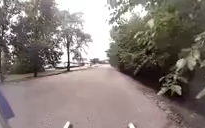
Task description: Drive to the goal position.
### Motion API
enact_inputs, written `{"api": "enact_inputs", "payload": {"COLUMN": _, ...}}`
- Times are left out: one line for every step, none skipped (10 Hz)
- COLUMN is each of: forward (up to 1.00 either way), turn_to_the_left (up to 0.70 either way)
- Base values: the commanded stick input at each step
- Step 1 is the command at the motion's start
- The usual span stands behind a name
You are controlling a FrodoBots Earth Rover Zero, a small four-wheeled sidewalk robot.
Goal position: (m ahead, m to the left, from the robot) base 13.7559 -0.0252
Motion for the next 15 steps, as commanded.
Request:
{"api": "enact_inputs", "payload": {"forward": 0.45, "turn_to_the_left": 0.0}}
{"api": "enact_inputs", "payload": {"forward": 0.45, "turn_to_the_left": 0.0}}
{"api": "enact_inputs", "payload": {"forward": 0.45, "turn_to_the_left": 0.0}}
{"api": "enact_inputs", "payload": {"forward": 0.45, "turn_to_the_left": 0.0}}
{"api": "enact_inputs", "payload": {"forward": 0.45, "turn_to_the_left": 0.0}}
{"api": "enact_inputs", "payload": {"forward": 0.45, "turn_to_the_left": 0.0}}
{"api": "enact_inputs", "payload": {"forward": 0.45, "turn_to_the_left": 0.0}}
{"api": "enact_inputs", "payload": {"forward": 0.45, "turn_to_the_left": 0.0}}
{"api": "enact_inputs", "payload": {"forward": 0.45, "turn_to_the_left": 0.0}}
{"api": "enact_inputs", "payload": {"forward": 0.45, "turn_to_the_left": 0.0}}
{"api": "enact_inputs", "payload": {"forward": 0.45, "turn_to_the_left": 0.0}}
{"api": "enact_inputs", "payload": {"forward": 0.45, "turn_to_the_left": 0.0}}
{"api": "enact_inputs", "payload": {"forward": 0.45, "turn_to_the_left": 0.0}}
{"api": "enact_inputs", "payload": {"forward": 0.45, "turn_to_the_left": 0.0}}
{"api": "enact_inputs", "payload": {"forward": 0.45, "turn_to_the_left": 0.0}}
